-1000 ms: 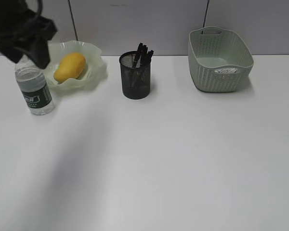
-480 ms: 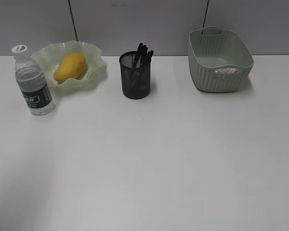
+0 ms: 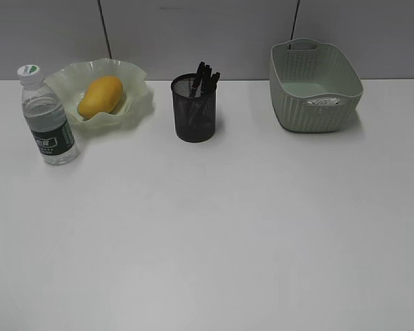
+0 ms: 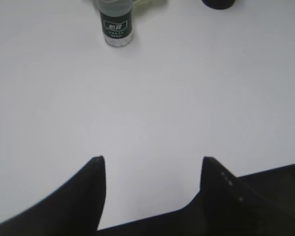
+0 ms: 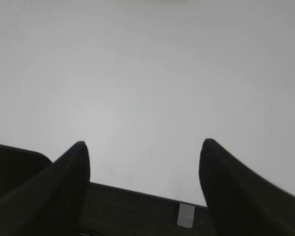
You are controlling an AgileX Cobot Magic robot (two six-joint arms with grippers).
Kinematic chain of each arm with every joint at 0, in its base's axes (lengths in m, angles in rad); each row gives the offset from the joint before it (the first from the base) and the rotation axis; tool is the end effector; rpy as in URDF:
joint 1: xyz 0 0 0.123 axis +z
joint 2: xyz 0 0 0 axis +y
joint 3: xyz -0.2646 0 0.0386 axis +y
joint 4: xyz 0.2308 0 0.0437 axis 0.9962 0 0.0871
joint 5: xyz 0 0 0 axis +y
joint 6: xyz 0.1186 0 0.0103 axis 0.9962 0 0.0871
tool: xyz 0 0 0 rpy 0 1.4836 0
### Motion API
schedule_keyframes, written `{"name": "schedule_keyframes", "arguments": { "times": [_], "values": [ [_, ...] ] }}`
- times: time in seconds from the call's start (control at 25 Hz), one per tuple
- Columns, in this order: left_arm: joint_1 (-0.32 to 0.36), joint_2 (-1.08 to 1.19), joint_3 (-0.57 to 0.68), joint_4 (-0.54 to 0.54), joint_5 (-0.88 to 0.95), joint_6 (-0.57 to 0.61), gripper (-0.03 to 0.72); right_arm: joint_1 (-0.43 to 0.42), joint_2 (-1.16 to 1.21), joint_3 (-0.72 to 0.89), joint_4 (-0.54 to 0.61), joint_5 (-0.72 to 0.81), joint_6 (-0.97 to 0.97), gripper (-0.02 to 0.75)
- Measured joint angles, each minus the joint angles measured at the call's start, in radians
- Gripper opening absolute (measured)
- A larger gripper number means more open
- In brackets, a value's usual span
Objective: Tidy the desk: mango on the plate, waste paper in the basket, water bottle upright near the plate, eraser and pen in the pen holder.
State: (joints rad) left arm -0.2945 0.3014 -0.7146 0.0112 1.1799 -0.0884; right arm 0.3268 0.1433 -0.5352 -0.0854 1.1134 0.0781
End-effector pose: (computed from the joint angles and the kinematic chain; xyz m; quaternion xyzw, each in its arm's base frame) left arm 0.0436 -0.0119 0.2963 0.0925 0.8976 -0.0765 0.4242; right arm 0.0369 0.0029 0.2573 -0.1101 0.8847 0.0489 0.4503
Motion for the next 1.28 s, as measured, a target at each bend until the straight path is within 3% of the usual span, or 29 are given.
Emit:
{"name": "schedule_keyframes", "arguments": {
  "times": [0.32, 0.64, 0.96, 1.28],
  "values": [
    [0.0, -0.201, 0.011, -0.002, 0.039, 0.001, 0.465, 0.0, 0.0, 0.021, 0.025, -0.045, -0.078, 0.554],
    [0.0, -0.202, 0.137, -0.034, 0.037, 0.013, 0.465, 0.0, 0.0, 0.03, 0.067, -0.061, -0.087, 0.554],
    [0.0, -0.202, 0.169, -0.073, -0.078, 0.097, 0.487, 0.0, 0.0, 0.03, 0.07, -0.067, -0.087, 0.554],
    [0.0, -0.202, 0.188, -0.077, -0.106, 0.102, 0.514, 0.0, 0.0, 0.03, 0.07, -0.069, -0.087, 0.554]
  ]
}}
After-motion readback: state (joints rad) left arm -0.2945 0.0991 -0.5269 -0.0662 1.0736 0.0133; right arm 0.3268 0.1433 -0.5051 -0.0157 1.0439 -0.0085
